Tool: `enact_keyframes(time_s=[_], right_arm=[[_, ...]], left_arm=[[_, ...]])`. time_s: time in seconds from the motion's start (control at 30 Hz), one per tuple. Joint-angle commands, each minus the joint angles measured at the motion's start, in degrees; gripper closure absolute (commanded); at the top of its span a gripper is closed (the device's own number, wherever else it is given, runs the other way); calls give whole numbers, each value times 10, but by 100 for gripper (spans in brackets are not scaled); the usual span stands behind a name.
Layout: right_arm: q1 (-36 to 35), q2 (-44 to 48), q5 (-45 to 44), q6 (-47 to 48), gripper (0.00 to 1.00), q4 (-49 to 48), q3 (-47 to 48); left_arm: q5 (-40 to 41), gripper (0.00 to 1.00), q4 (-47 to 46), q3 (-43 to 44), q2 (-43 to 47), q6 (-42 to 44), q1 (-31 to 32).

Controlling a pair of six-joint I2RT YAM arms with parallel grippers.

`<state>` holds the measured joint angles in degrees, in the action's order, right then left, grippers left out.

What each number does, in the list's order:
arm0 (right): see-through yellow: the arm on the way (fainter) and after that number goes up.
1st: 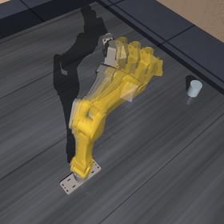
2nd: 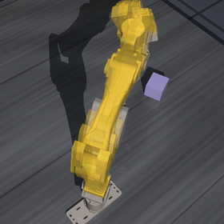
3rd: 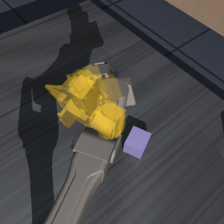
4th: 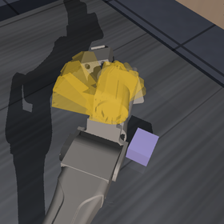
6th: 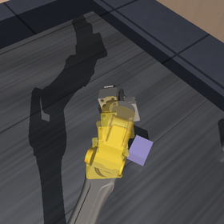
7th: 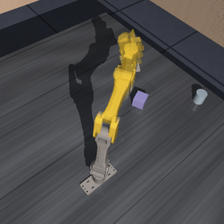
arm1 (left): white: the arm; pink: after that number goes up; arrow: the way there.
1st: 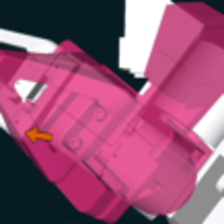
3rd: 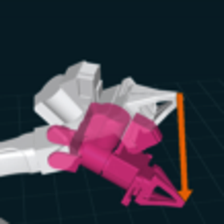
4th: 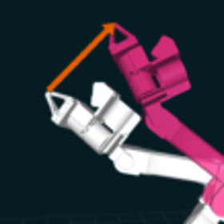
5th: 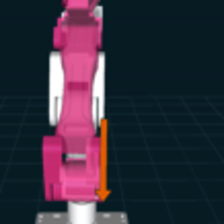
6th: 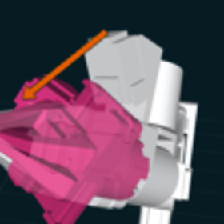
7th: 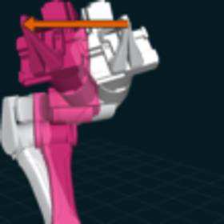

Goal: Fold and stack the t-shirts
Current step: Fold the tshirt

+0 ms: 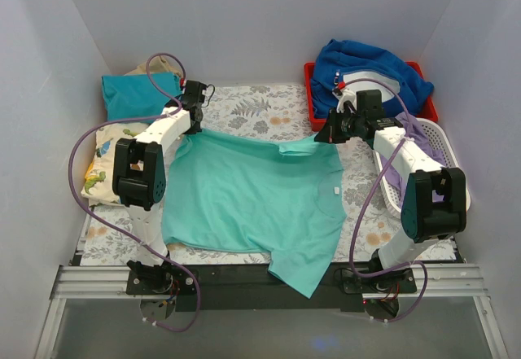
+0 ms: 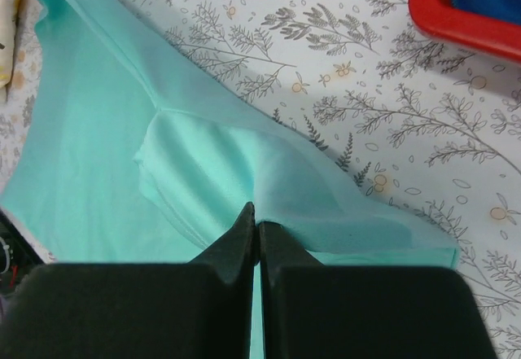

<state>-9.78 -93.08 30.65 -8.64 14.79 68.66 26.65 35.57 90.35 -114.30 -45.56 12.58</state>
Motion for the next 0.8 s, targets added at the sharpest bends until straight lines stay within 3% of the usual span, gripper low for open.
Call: enact_keyframes(time_s=[0.0, 0.27, 0.53, 0.77], right_arm=[[3, 14, 27, -18, 99, 38, 10], [-1, 32, 99, -27, 99, 48, -54], [-3, 92, 65, -6, 99, 83, -147], [-4, 98, 49, 13, 99, 103, -165]], left_arm=[[30, 100, -9, 24, 0, 13, -7], [16, 100, 2, -7, 19, -3, -7], [102, 100, -2, -69, 56, -18, -7], [185, 100, -20, -91, 59, -11, -6]])
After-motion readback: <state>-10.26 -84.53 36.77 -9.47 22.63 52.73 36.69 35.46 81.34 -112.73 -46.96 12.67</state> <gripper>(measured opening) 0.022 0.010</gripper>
